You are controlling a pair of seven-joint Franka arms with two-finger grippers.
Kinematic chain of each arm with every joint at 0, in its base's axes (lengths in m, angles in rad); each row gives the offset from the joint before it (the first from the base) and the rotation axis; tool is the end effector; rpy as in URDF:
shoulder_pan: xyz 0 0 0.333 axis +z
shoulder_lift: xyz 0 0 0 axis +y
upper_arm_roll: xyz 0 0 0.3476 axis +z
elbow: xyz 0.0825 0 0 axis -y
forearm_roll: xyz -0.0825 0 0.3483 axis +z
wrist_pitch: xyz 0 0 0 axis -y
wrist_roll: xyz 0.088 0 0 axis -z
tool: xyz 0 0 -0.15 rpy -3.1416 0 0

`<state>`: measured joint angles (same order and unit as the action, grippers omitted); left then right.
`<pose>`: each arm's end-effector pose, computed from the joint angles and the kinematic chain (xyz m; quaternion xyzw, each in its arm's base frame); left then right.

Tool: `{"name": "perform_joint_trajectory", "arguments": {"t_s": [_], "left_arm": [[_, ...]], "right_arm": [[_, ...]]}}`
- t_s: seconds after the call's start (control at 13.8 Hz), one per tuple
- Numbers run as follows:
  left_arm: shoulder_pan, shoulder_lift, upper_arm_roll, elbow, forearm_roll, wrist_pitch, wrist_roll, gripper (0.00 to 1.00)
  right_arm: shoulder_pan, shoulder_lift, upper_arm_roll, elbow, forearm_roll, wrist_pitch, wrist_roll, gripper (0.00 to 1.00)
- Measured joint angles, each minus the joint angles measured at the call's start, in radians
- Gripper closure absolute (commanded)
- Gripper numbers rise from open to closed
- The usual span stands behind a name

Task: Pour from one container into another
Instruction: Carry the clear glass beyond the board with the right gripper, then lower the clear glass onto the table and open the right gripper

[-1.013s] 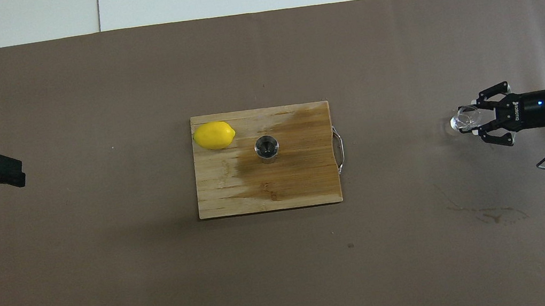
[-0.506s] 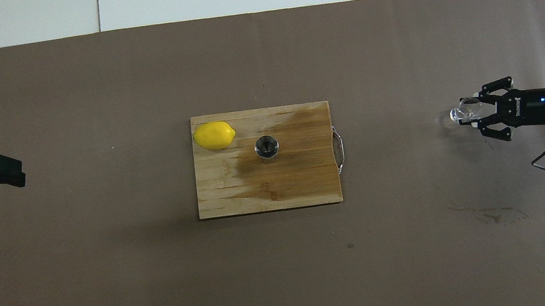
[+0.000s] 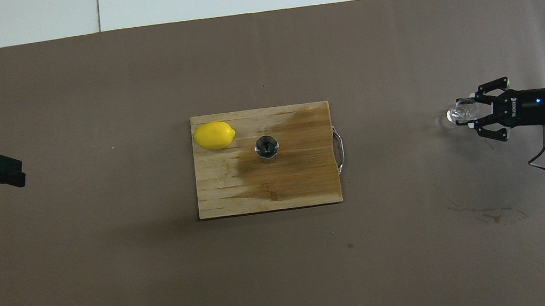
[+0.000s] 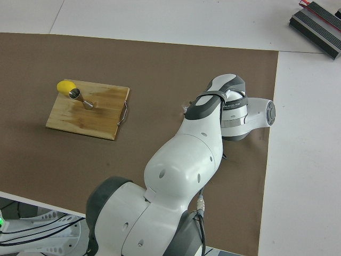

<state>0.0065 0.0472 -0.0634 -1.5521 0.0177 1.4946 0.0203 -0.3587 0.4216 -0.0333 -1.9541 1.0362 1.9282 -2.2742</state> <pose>0.5205 -0.0261 0.5905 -0.9979 0.0384 0.0521 0.0083 0.5645 -0.1301 0.2854 -0.7205 -0.5271 -0.3514 0.2821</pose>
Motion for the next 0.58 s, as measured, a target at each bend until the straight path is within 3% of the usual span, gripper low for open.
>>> {"name": "perform_joint_trajectory", "arguments": {"t_s": [0.58], "left_arm": [[0.0, 0.0, 0.0, 0.0, 0.0, 0.0, 0.0, 0.0]], "right_arm": [[0.001, 0.006, 0.005, -0.007, -0.053, -0.004, -0.024, 1.0]]}}
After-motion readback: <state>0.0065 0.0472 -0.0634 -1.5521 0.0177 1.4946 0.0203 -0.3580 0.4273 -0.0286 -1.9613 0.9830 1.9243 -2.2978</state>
